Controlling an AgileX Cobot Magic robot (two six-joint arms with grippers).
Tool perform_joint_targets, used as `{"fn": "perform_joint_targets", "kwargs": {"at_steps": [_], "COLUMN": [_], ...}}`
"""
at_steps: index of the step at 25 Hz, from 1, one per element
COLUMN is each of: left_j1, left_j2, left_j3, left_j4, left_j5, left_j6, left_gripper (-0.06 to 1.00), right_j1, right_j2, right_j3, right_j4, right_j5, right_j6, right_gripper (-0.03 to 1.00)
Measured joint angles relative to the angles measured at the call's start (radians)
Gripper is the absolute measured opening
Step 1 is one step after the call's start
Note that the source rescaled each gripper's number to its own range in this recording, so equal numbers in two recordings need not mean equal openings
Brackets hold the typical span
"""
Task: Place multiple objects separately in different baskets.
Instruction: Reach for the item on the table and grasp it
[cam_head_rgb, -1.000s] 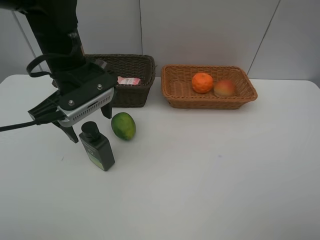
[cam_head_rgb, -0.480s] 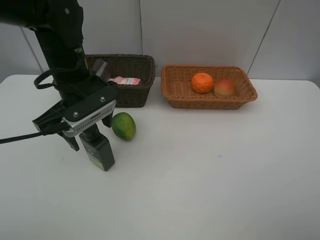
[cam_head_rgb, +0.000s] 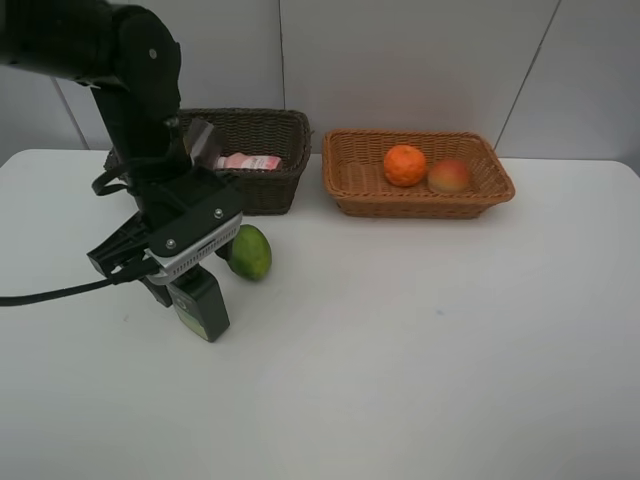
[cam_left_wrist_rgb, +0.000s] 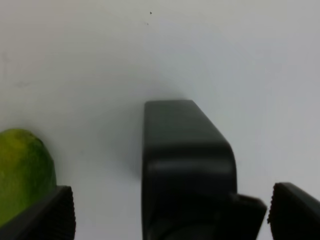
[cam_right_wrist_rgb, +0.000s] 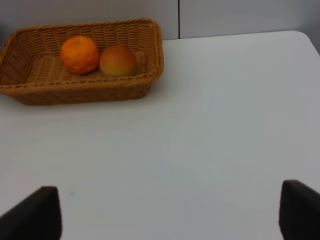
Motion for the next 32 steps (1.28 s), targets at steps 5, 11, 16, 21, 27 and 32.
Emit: {"fn": "perform_joint_targets", "kwargs": {"at_steps": [5,11,16,21,27,32], "left_j1": [0.0,0.0,0.0,0.0,0.0,0.0], "left_j2": [0.015,0.04,0.042,0.042,0.035,0.035], "left_j3": [0.003,0.005,0.005,0.005,0.005,0.005], "left_j4": [-0.001,-0.003,-0.003,-0.003,-0.003,-0.015], "left_j5": [-0.001,-0.001,-0.001,-0.001,0.0,0.003], "left_j6": [0.0,0.0,0.0,0.0,0.0,0.0], "left_gripper": [0.99,0.99,0.99,0.99,0.99,1.0], "right_j1": [0.0,0.0,0.0,0.0,0.0,0.0], "right_j2": [0.0,0.0,0.0,0.0,0.0,0.0], "right_j3": [0.0,0.0,0.0,0.0,0.0,0.0], "right_j4": [0.0,0.0,0.0,0.0,0.0,0.0], "right_j5": [0.0,0.0,0.0,0.0,0.0,0.0], "right_j6": [0.0,0.0,0.0,0.0,0.0,0.0], "right_gripper": [0.88,0.88,0.88,0.88,0.88,0.88]}}
